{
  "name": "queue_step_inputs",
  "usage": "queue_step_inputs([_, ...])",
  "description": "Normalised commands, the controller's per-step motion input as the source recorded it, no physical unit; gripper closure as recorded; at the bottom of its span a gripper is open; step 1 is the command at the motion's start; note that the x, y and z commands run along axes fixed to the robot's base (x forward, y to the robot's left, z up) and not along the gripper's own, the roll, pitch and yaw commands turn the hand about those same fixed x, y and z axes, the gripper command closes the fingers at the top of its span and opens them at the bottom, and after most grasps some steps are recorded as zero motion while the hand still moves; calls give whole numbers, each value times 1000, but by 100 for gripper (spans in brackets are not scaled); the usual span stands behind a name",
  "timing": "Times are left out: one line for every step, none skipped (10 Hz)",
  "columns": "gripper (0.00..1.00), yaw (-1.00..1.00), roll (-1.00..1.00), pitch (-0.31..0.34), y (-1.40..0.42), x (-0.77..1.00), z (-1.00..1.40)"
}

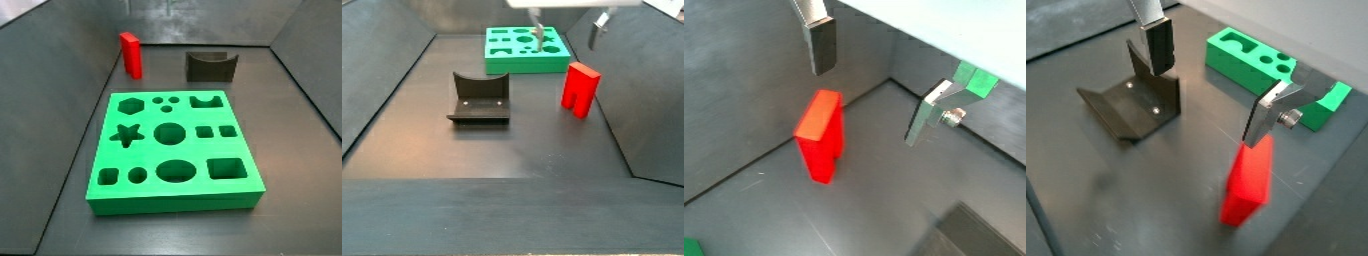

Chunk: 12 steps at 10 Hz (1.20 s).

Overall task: Pick up the double-square object. Move up. Move to above the board. Insert the double-square object.
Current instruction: Pick up the double-square object.

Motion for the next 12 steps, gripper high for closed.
queue_step_inputs([0,451,94,-107,-209,-543,-420])
queue_step_inputs([0,489,97,-29,-234,-331,-477])
queue_step_inputs([0,429,73,0,-254,-186,-477])
queue_step_inputs([0,326,67,13,-260,-51,-511])
queue_step_inputs([0,377,33,0,-183,-71,-554])
queue_step_inputs([0,537,0,0,-100,0,-640])
queue_step_inputs([0,631,4,0,-14,-34,-680])
queue_step_inputs([0,646,0,0,0,-151,-706])
queue_step_inputs([0,603,13,-20,0,-243,-609])
queue_step_inputs([0,551,23,-79,20,-434,-531])
queue_step_inputs([0,266,-96,-124,120,-351,-271])
queue_step_inputs([0,0,0,0,0,0,0])
